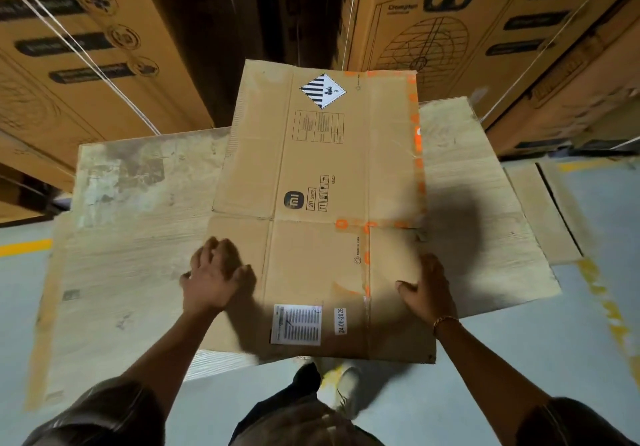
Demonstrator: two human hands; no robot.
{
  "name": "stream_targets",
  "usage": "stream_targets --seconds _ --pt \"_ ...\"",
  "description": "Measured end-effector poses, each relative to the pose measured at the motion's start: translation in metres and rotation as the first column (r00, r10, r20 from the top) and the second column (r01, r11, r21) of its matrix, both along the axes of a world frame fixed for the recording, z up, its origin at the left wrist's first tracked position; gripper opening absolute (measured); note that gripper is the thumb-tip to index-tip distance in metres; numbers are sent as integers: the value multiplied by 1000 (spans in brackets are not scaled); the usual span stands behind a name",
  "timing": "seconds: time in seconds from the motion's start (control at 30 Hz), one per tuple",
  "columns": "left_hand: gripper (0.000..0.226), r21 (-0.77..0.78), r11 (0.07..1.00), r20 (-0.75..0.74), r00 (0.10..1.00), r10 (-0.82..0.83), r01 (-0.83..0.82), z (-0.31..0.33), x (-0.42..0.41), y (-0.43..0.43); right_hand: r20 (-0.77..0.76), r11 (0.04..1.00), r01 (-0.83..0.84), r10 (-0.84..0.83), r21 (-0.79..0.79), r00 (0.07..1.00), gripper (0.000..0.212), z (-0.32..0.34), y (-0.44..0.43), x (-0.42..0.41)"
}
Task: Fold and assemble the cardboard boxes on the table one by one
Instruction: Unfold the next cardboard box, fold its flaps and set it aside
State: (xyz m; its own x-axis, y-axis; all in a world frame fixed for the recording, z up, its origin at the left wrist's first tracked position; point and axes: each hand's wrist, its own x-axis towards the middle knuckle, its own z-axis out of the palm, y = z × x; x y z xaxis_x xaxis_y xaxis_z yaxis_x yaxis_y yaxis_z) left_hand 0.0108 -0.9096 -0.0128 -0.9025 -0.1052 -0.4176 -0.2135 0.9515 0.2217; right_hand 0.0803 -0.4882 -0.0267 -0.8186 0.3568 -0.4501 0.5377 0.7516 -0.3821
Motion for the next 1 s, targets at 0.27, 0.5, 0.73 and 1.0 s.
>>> stream_targets --seconds 0.27,0.5,0.73,1.0 --pt "63 299 677 295 739 605 -673 -14 16 -39 166 842 477 -448 -252 878 47 -6 17 16" --pt "74 290 814 101 862 497 -504 9 54 -25 216 795 476 -424 -377 879 70 -4 28 34" --pt "69 406 741 -73 790 609 -534 41 116 10 12 897 400 -405 -186 914 65 43 22 60" --pt "78 512 628 -172 647 743 -586 61 193 11 -207 917 295 -355 -269 912 77 84 17 89"
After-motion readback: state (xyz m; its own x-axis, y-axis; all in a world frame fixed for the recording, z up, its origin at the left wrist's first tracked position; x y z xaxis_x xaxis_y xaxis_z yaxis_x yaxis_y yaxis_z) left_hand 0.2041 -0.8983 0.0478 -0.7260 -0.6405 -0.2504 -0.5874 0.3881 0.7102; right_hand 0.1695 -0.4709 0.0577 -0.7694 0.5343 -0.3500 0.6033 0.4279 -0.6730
